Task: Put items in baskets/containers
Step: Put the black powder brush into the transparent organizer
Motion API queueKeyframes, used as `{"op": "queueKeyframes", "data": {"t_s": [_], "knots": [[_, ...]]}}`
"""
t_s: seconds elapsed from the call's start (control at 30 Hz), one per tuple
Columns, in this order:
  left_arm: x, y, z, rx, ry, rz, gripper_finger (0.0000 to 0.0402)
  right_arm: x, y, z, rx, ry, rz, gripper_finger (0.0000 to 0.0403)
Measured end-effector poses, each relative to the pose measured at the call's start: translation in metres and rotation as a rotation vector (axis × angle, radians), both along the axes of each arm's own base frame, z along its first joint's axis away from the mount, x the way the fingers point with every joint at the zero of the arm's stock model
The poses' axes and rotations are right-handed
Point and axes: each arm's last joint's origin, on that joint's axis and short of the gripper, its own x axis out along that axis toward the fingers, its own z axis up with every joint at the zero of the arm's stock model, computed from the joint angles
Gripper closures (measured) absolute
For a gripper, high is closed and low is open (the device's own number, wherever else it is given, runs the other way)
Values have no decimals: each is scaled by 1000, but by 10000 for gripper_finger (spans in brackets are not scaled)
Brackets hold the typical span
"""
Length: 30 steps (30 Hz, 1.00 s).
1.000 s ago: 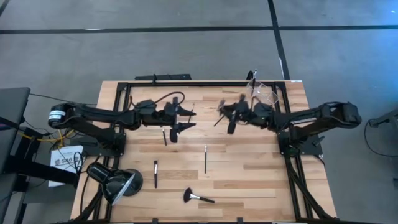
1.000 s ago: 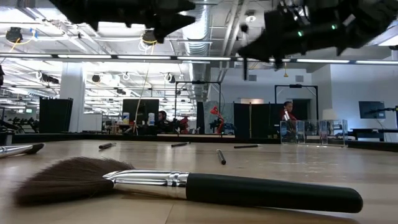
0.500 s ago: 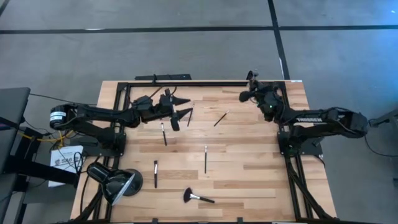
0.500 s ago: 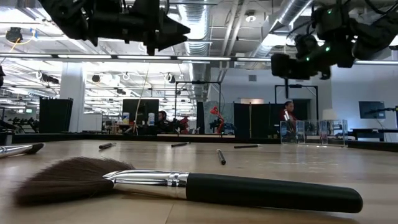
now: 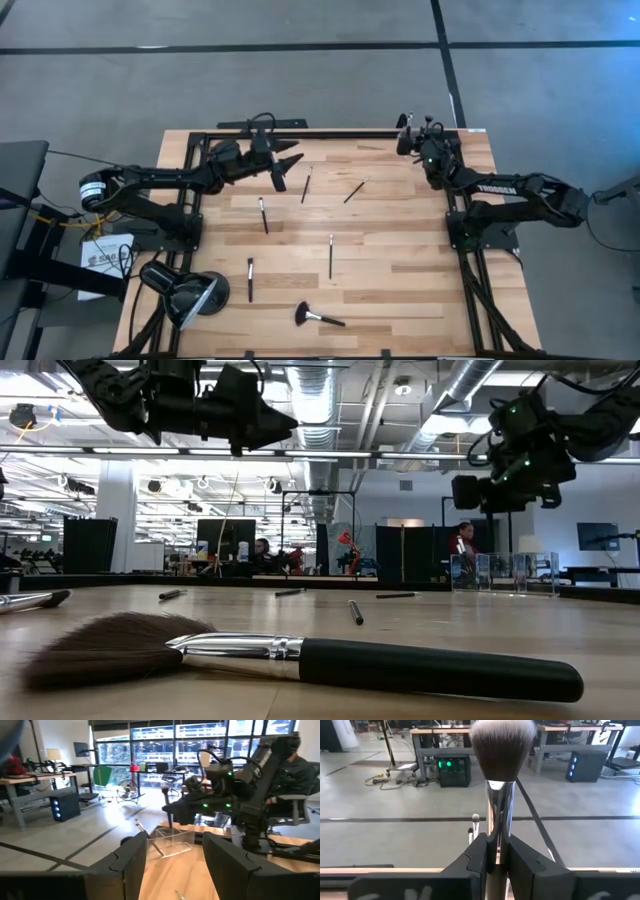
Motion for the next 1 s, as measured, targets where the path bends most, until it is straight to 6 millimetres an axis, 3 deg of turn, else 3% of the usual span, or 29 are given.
{"op": "queueKeyframes", "data": {"t_s": [0.5, 1.0], "knots": [[1, -2, 2, -5, -17, -12, 211, -25, -6, -27, 108, -22, -65, 361], [1, -2, 4, -8, -41, -32, 211, -26, -3, -34, 180, -67, -24, 360]]}}
